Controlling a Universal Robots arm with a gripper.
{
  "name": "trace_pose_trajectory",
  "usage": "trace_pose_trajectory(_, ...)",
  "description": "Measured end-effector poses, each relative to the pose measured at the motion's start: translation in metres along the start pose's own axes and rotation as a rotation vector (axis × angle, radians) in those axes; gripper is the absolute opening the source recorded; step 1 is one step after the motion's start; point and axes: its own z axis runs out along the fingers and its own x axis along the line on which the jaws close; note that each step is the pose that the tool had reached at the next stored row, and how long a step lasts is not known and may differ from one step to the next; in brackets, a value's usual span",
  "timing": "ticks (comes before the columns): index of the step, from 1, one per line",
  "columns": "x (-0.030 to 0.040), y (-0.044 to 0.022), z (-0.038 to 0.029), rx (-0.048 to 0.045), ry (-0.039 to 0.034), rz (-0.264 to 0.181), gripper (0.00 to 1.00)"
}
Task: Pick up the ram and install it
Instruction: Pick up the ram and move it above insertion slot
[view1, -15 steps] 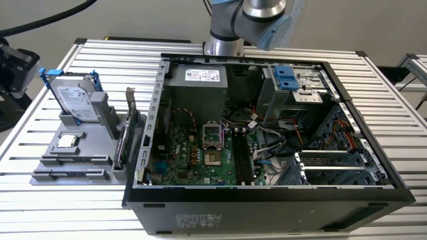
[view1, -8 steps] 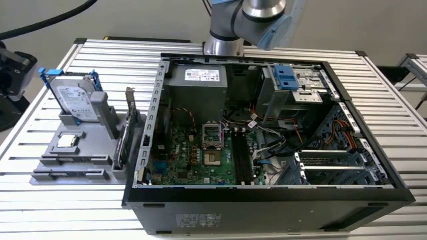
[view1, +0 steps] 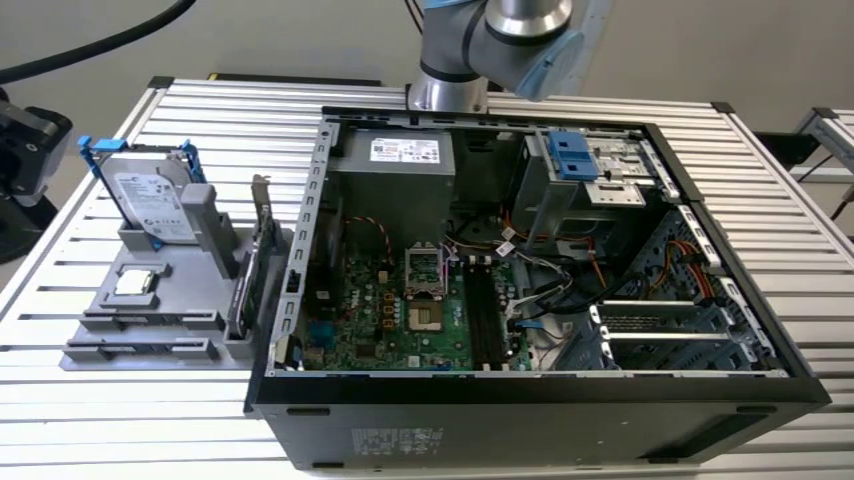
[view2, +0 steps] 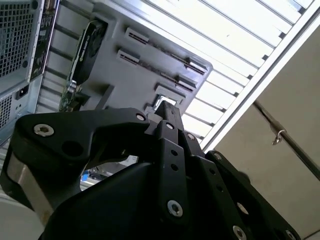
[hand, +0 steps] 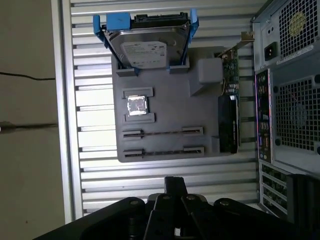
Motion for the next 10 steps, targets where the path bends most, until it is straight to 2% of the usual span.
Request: trace_pose_trajectory(10,-0.0001,-0.0013,0.0000,0.0000,0.0000,0.000,0.00)
